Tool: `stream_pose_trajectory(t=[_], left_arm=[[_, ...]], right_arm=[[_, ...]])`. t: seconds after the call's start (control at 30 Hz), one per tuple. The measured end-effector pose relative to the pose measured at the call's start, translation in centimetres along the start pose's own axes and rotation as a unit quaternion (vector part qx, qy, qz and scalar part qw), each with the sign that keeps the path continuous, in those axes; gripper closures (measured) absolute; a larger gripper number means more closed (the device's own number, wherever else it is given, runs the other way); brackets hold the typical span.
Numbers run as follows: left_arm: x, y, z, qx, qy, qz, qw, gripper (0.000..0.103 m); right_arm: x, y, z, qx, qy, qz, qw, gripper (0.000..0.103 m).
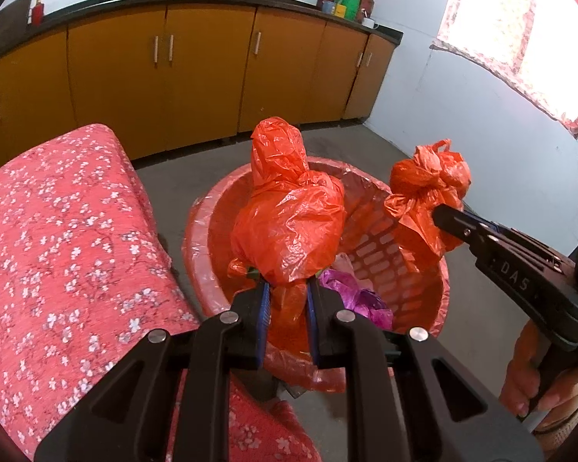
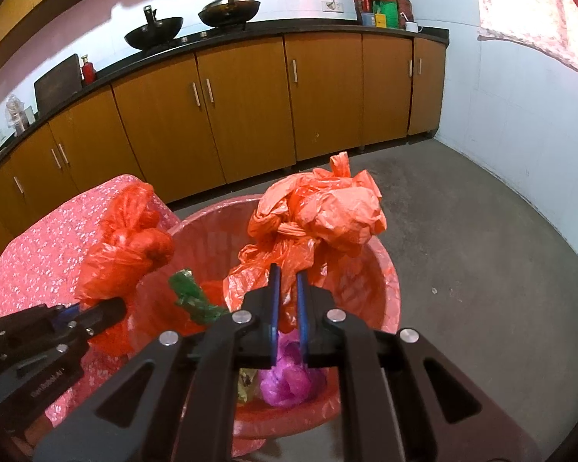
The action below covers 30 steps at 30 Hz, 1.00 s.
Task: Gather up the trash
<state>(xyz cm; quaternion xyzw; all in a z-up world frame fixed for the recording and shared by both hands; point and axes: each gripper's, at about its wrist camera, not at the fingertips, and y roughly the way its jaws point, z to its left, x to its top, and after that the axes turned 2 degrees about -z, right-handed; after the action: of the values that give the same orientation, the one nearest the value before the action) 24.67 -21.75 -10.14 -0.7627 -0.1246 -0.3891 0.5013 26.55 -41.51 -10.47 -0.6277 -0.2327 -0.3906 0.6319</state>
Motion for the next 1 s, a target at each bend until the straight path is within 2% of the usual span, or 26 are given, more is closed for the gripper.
stream_pose_trajectory(t=[0.4,0.47,0.63,0.9,1.0], left_arm=[[0.6,1.7,0.0,-0.010,0.008,0.007,0.9999,0.085],[0.6,1.9,0.2,-0.005,0.005,0.008,0.9999,0.083],[0.3,2.3,0.1,-0.008,0.000,0.012,0.9999,0.068],[0.3,1.8,0.9,-0.002,-0.012,0.009,0.9999,0.064],[0.2,0.9,1.7,0.008,-0.020,0.003,0.9998,0.061]], right_arm=[[0.0,0.7,-0.9,0.008,0.009,-0.006,1.000,0.092],[0.0,0.6,-1.0,0.009,0.010,-0.010,1.000,0.088],[-0.1,0.7,-1.6,0.010,0.020,-0.011,1.000,0.080],[-0.3,0.3,-2.4,-0.005,0.027,-0.013,1.000,0.076],[-0.3,-0.3,-2.6,-0.010,0.030,-0.020,0.999,0.068]])
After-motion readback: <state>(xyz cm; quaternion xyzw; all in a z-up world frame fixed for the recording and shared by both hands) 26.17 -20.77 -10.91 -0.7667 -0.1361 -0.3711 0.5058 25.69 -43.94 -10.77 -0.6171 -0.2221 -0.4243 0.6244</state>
